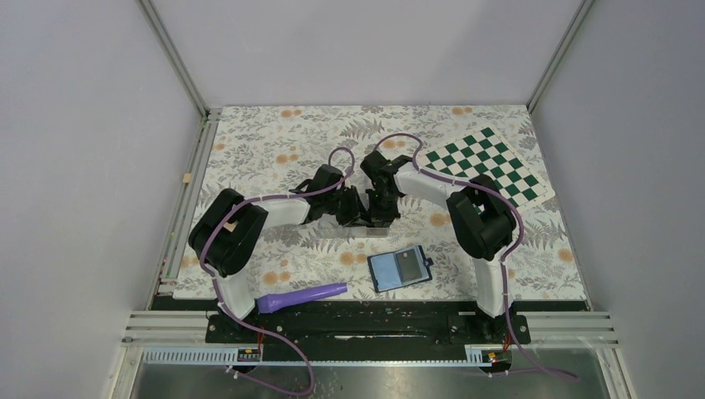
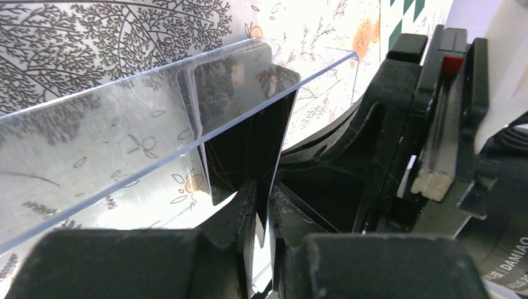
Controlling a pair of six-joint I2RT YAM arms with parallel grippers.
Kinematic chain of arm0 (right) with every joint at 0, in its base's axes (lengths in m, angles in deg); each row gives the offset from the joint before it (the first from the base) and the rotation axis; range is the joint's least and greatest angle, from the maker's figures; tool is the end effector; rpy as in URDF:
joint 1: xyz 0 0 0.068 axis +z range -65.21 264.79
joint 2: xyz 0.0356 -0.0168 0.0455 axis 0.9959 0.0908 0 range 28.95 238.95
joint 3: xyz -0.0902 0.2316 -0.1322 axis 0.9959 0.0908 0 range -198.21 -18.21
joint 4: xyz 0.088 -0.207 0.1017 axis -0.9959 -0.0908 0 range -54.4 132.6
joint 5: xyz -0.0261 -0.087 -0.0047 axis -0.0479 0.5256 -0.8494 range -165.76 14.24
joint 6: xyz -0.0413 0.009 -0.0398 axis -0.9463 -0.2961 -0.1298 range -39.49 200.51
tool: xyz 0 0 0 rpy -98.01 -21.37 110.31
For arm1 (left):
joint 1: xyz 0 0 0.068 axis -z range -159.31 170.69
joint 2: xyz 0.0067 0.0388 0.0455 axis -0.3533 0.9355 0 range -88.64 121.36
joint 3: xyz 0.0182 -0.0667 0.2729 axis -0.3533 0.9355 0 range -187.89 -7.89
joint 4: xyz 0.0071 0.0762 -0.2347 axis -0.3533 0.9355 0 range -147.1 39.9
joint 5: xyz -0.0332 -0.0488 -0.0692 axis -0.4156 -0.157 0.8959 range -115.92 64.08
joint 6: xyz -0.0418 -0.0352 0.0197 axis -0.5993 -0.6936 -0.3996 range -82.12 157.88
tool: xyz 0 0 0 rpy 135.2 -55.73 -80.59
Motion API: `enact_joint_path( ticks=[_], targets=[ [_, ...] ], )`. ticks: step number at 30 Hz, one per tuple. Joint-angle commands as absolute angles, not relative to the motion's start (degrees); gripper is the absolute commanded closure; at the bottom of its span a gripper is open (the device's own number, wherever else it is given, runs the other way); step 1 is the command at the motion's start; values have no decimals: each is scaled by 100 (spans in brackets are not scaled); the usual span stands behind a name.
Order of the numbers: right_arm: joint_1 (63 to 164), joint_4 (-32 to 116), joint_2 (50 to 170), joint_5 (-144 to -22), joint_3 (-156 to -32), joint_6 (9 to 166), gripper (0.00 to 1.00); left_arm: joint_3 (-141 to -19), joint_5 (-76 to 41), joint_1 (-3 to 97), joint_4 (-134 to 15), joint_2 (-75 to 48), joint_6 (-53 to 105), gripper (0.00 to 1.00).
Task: Put the credit cards into the card holder
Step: Pick up the credit card from the storage box, then insert the credit card into the card holder.
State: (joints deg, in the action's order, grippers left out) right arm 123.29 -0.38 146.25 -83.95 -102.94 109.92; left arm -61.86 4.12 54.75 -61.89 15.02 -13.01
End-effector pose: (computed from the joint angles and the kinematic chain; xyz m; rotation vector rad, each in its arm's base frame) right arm 0.3089 0.2533 0.1716 -0.2635 2.9756 0.3890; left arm 0.2837 -0.2169 0.1650 -0.0945 2.6336 -1.2530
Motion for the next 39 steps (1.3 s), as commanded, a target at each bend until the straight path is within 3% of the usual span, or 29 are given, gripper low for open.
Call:
enact_joint_path(
  ticks=[1, 3, 7, 9, 15, 19, 22, 29, 39],
  targets=[
    [12420, 298, 14838, -8544, -10083, 11021, 100, -6353, 425, 5637, -6037, 1602, -1177, 94],
    [12419, 304, 14766, -8574, -10091, 11013, 100, -6416, 277, 5637, -5839, 1537, -1079, 100],
    [12383, 291, 14470, -8641, -10087, 10989, 100, -6564, -6, 5633, -5415, 1252, -822, 100],
    [12353, 298, 14214, -8681, -10084, 11001, 95, -6628, -127, 5637, -5246, 1065, -705, 100],
    [12262, 304, 13143, -8627, -10150, 10997, 56, -6704, -505, 5637, -5126, 249, -497, 100],
    [12170, 298, 12464, -8584, -10076, 11002, 39, -6753, -814, 5637, -5003, -375, -363, 100],
    [12082, 305, 11941, -8698, -9865, 10961, 33, -6742, -898, 5636, -4903, -811, -317, 100],
    [11645, 1206, 10480, -9768, -8655, 11220, 22, -5989, -830, 5637, -5079, -2147, -748, 100],
    [11092, 4060, 9041, -12754, -6324, 12901, 24, -4028, 313, 5672, -7128, -3794, -2475, 100]
  ],
)
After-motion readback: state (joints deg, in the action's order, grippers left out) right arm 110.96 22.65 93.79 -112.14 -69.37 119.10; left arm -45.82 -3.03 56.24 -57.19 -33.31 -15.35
